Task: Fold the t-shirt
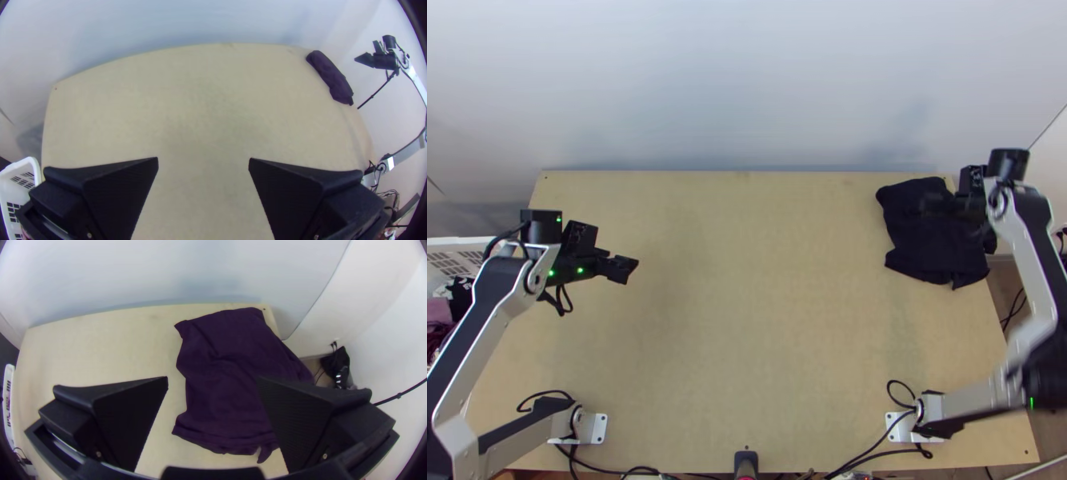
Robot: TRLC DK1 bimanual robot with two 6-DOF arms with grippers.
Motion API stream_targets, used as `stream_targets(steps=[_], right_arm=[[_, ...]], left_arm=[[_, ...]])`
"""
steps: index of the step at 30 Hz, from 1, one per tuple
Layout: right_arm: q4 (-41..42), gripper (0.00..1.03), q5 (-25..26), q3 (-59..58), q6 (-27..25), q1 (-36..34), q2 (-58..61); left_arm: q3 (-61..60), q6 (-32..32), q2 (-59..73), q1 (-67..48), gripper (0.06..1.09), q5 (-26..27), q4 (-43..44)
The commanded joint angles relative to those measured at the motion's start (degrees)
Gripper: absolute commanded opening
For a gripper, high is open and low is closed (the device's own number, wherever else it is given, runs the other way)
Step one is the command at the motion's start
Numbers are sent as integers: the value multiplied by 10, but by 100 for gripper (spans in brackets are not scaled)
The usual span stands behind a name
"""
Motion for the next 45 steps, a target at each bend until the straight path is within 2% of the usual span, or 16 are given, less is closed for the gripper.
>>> stream_targets(steps=[1, 4, 9, 13, 20, 23, 25, 26, 32, 37, 39, 42, 45], right_arm=[[116, 92, 103, -242, 5, 51, -259], [178, 92, 151, -346, 4, 70, -377], [247, 87, 179, -457, 0, 80, -532], [278, 87, 185, -518, -15, 97, -613], [322, 87, 189, -592, -77, 129, -748], [323, 88, 188, -622, -84, 134, -812], [313, 88, 188, -649, -91, 154, -870], [309, 88, 188, -663, -96, 167, -894], [335, 88, 189, -686, -95, 172, -894], [422, 88, 189, -744, -95, 212, -894], [423, 88, 194, -762, -92, 225, -895], [417, 92, 234, -784, -87, 233, -895], [411, 95, 238, -797, -86, 227, -893]], left_arm=[[-46, -5, -73, -18, 105, -77, 46], [-103, -5, -140, -20, 105, -91, 98], [-219, 9, -257, -17, 105, -140, 240], [-255, 18, -300, 5, 105, -141, 250], [-373, 44, -452, 8, 105, -141, 334], [-416, 66, -505, 15, 105, -140, 365], [-432, 105, -518, 3, 105, -139, 366], [-440, 103, -538, 3, 105, -139, 365], [-520, 100, -673, 3, 105, -139, 409], [-552, 79, -677, 13, 105, -139, 410], [-555, 74, -677, 13, 105, -138, 410], [-562, 71, -677, 13, 105, -138, 409], [-576, 78, -677, 13, 105, -139, 410]])
